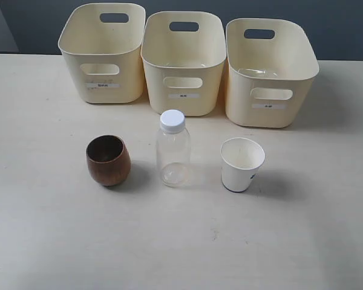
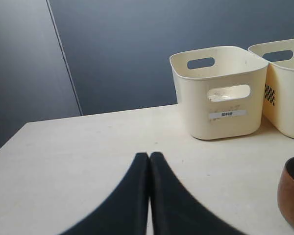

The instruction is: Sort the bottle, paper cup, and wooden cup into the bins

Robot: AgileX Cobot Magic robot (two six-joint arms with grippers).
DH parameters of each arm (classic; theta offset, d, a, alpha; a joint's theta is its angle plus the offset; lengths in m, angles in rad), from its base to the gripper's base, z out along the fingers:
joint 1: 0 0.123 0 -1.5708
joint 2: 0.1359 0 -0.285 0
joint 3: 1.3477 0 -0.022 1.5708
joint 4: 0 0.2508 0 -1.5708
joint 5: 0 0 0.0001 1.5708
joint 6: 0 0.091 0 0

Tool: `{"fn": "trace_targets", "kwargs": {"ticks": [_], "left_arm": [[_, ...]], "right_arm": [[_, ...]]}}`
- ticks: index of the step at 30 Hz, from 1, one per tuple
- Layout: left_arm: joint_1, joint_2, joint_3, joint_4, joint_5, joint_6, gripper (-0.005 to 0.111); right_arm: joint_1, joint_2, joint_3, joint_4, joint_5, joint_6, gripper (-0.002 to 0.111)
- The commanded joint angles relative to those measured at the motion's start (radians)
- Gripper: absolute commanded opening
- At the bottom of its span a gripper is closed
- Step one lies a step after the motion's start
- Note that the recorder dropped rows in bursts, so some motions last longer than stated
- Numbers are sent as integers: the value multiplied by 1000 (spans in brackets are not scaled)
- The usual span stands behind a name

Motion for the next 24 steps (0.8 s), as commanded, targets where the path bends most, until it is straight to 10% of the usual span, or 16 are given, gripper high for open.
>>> {"fn": "trace_targets", "kwargs": {"ticks": [1, 24], "left_arm": [[0, -5, 2, 0, -7, -2, 0], [0, -5, 2, 0, -7, -2, 0]], "right_arm": [[-5, -5, 2, -5, -12, 0, -1], [-5, -5, 2, 96, -86, 4, -1]]}}
